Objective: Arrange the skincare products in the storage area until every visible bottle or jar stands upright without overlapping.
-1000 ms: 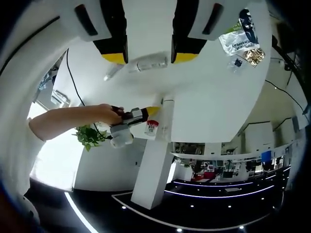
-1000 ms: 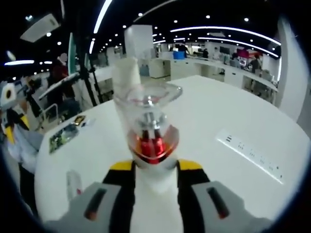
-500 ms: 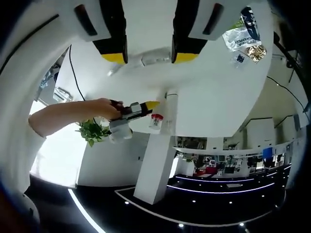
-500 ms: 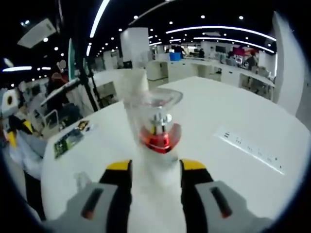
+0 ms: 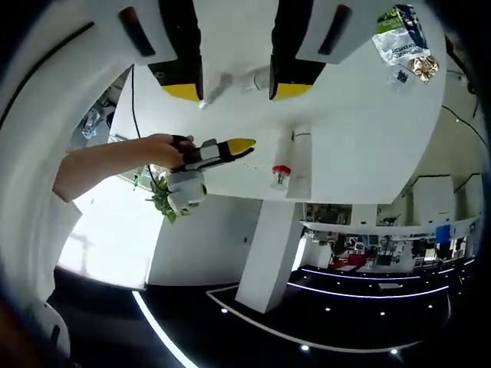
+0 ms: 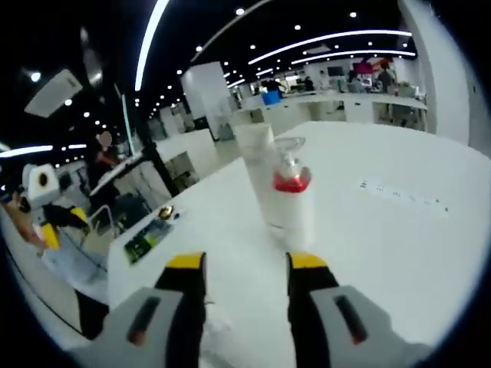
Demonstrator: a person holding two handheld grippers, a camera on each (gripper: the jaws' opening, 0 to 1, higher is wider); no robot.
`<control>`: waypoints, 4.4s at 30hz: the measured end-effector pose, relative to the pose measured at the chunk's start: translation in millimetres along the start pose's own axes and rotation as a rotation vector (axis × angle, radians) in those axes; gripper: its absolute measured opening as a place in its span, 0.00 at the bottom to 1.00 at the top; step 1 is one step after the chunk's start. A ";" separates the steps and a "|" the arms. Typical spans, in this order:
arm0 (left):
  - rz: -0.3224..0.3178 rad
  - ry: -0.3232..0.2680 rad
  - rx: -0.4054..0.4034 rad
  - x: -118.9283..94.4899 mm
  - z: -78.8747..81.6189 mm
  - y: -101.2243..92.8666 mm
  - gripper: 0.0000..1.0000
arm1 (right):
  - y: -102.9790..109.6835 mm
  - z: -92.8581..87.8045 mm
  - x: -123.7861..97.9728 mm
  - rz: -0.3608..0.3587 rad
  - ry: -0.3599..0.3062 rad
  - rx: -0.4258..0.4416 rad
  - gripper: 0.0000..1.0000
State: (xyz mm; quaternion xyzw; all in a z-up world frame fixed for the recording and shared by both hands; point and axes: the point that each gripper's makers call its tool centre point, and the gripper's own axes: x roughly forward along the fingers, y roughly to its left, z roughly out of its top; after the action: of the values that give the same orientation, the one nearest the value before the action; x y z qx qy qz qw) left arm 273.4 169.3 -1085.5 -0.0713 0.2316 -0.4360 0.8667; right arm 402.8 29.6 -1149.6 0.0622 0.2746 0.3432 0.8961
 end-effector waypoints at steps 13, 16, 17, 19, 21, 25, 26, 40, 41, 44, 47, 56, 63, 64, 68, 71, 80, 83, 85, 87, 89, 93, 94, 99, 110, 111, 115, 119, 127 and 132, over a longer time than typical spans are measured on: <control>-0.047 0.030 -0.034 -3.7 -2.3 21.8 0.42 | 36.4 -7.0 -28.3 -0.046 0.030 -0.008 0.50; -0.052 0.038 -0.053 -3.4 -6.8 28.3 0.43 | 39.4 -13.3 -31.7 -0.062 0.047 -0.001 0.51; -0.053 0.041 -0.060 -3.1 -8.5 30.1 0.43 | 42.1 -15.9 -33.4 -0.069 0.053 0.004 0.51; -0.051 0.062 -0.069 -2.6 -16.7 37.4 0.45 | 45.2 -18.2 -35.2 -0.076 0.058 0.004 0.51; -0.057 0.077 -0.063 -1.9 -20.9 39.5 0.45 | 46.7 -20.6 -37.0 -0.086 0.065 -0.002 0.51; -0.080 0.104 -0.048 1.8 -29.0 42.9 0.46 | 48.4 -27.1 -42.7 -0.113 0.076 -0.001 0.51; -0.082 0.107 -0.039 2.9 -30.5 43.9 0.46 | 48.7 -28.6 -44.0 -0.119 0.079 0.000 0.51; -0.222 0.328 0.264 63.8 -55.6 56.9 0.51 | 63.6 -57.2 -81.9 -0.245 0.097 0.054 0.51; -0.229 0.342 0.286 70.0 -57.3 59.7 0.51 | 65.9 -60.8 -85.6 -0.258 0.100 0.060 0.51; -0.251 0.383 0.357 84.5 -62.8 66.5 0.51 | 71.0 -66.9 -94.2 -0.283 0.098 0.072 0.51; -0.279 0.411 0.410 96.7 -65.2 68.5 0.51 | 75.1 -72.1 -100.2 -0.299 0.103 0.073 0.51; -0.340 0.563 0.539 129.4 -87.6 80.8 0.48 | 76.3 -77.3 -109.9 -0.323 0.096 0.084 0.51; -0.344 0.650 0.582 137.6 -105.5 83.9 0.38 | 74.4 -76.4 -118.8 -0.324 0.082 0.082 0.50; -0.349 0.663 0.594 137.8 -108.1 83.5 0.36 | 73.5 -76.8 -120.1 -0.327 0.080 0.082 0.50; -0.356 0.694 0.620 137.1 -114.3 82.3 0.29 | 70.9 -80.5 -126.7 -0.342 0.067 0.091 0.50; -0.346 0.716 0.630 135.5 -120.0 81.8 0.25 | 71.1 -84.7 -129.6 -0.350 0.064 0.099 0.50; -0.306 0.711 0.509 133.4 -120.5 75.9 0.20 | 73.9 -90.7 -134.8 -0.358 0.054 0.111 0.49; -0.285 0.670 0.418 133.0 -115.3 69.9 0.19 | 74.7 -90.1 -134.8 -0.355 0.041 0.131 0.49; -0.277 0.647 0.377 133.0 -112.2 67.7 0.19 | 74.9 -89.7 -134.4 -0.354 0.037 0.131 0.48; -0.279 0.626 0.300 129.1 -108.7 62.2 0.19 | 76.2 -90.1 -132.4 -0.347 0.036 0.131 0.48; -0.273 0.594 0.205 124.8 -105.5 58.9 0.18 | 78.8 -89.6 -129.0 -0.339 0.032 0.129 0.48; -0.274 0.533 0.059 118.4 -97.5 52.1 0.18 | 83.2 -88.1 -123.0 -0.322 0.022 0.136 0.48; -0.283 0.502 0.002 115.3 -92.5 47.4 0.18 | 84.9 -87.7 -120.3 -0.316 0.021 0.135 0.48; -0.335 0.401 -0.153 100.8 -74.4 31.2 0.18 | 90.8 -81.2 -110.0 -0.282 0.002 0.150 0.48; -0.476 0.232 -0.335 64.6 -33.8 -12.3 0.18 | 124.1 -37.0 -78.6 -0.053 -0.149 0.357 0.50; -0.479 0.220 -0.335 62.5 -31.7 -12.8 0.18 | 126.6 -33.2 -77.1 -0.035 -0.160 0.381 0.50; -0.496 0.177 -0.352 52.5 -21.7 -21.2 0.18 | 134.3 -14.6 -71.4 0.023 -0.216 0.442 0.50; -0.523 0.136 -0.330 42.8 -14.6 -28.8 0.18 | 141.2 -0.2 -65.4 0.057 -0.237 0.465 0.50; -0.565 0.082 -0.289 29.7 -3.8 -41.9 0.19 | 148.3 15.6 -59.0 0.097 -0.265 0.493 0.35; -0.533 0.102 -0.179 28.0 -9.7 -40.9 0.19 | 149.2 25.7 -57.7 0.111 -0.295 0.529 0.29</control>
State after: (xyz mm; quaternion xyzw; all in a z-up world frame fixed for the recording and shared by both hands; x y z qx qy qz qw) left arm 253.7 123.1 -1090.3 -0.1840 0.2859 -0.6292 0.6989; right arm 294.5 107.1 -1057.3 0.3575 0.2176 0.2954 0.8588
